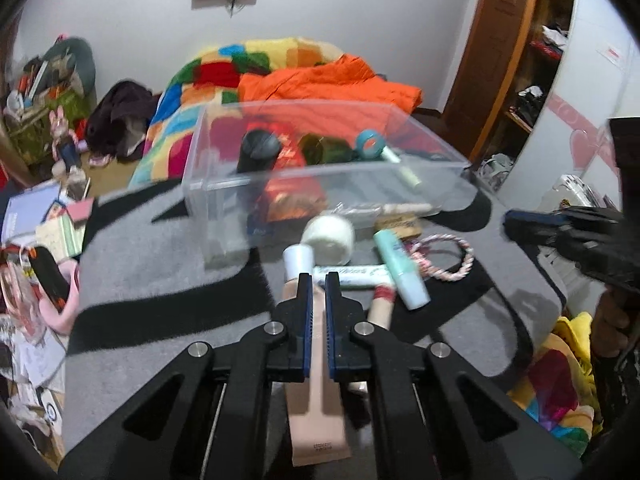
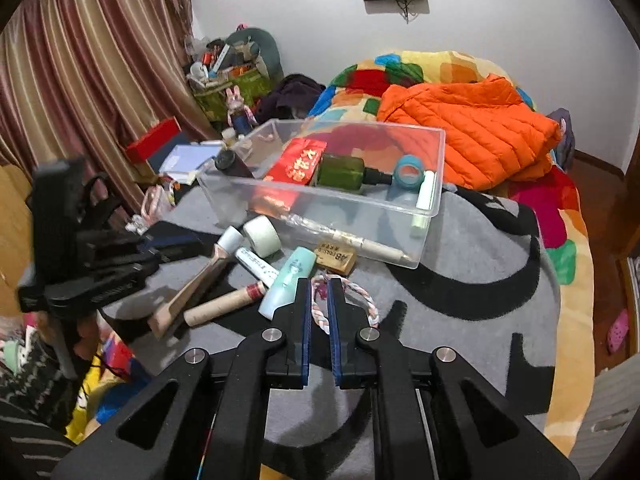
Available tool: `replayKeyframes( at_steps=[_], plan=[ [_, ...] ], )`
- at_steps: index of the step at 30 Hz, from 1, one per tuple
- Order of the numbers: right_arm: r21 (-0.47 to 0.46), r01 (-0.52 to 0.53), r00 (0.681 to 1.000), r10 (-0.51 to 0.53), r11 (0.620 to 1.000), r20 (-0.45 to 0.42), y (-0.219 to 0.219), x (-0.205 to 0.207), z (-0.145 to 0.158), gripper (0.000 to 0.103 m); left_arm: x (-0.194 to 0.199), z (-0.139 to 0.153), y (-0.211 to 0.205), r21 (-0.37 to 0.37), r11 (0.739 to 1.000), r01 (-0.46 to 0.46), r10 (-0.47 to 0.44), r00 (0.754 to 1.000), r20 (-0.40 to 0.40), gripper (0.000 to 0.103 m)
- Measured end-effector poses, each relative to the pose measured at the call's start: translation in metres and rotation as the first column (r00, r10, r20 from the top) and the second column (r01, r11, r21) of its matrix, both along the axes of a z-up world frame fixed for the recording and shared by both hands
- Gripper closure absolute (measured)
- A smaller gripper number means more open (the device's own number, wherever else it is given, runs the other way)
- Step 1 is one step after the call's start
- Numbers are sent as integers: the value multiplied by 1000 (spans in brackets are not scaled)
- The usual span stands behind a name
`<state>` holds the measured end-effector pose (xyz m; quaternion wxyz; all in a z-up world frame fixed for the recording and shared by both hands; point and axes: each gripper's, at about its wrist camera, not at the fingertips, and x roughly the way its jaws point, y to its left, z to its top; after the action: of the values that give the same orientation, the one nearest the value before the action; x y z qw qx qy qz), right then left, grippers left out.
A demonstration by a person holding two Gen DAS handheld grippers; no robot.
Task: Organize objects
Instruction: 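Grasp the braided rope bracelet with the right tool while the left releases the tube, then lift the rope bracelet with the right tool while the left grasps the pink keychain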
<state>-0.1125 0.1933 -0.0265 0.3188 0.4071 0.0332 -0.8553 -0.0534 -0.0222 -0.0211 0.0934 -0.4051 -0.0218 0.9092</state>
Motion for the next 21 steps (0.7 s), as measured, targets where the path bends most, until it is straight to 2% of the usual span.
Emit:
replayKeyframes(
  at_steps=[3, 5, 7, 9, 10, 13, 14, 15, 21],
  plan=[
    [67, 32, 999, -32, 997, -2, -5, -7, -11, 91, 0, 8, 11, -16, 999, 37, -37, 999, -16, 98],
    [114, 59, 998, -59, 992, -11, -5, -13, -21, 71, -2, 9, 18, -30, 998, 47, -48, 999, -21, 98],
    [167, 90, 996, -88, 982, -21, -8, -24, -35, 62, -4, 8, 22, -32, 998, 60, -61, 998, -11, 96],
    [181, 84, 996, -86, 980, 0, -9, -31, -45, 62, -7, 3, 27, -31, 997, 72, -72, 997, 5, 94],
    [187, 76, 997, -79, 979, 12, -11, -35, -51, 62, -8, 1, 28, -30, 997, 75, -74, 997, 13, 92],
    [206, 75, 996, -82, 976, 26, -15, -42, -65, 78, -14, -4, 32, -20, 996, 83, -82, 996, 42, 87],
    [197, 78, 996, -82, 977, 16, -14, -42, -64, 90, -15, -6, 33, -14, 996, 85, -84, 995, 49, 83],
    [196, 73, 997, -79, 978, 19, -14, -42, -62, 97, -16, -7, 33, -10, 996, 85, -85, 995, 55, 82],
    [132, 90, 995, -84, 987, -48, -6, -31, -34, 97, -19, -8, 35, 12, 996, 90, -90, 994, 55, 65]
  ],
)
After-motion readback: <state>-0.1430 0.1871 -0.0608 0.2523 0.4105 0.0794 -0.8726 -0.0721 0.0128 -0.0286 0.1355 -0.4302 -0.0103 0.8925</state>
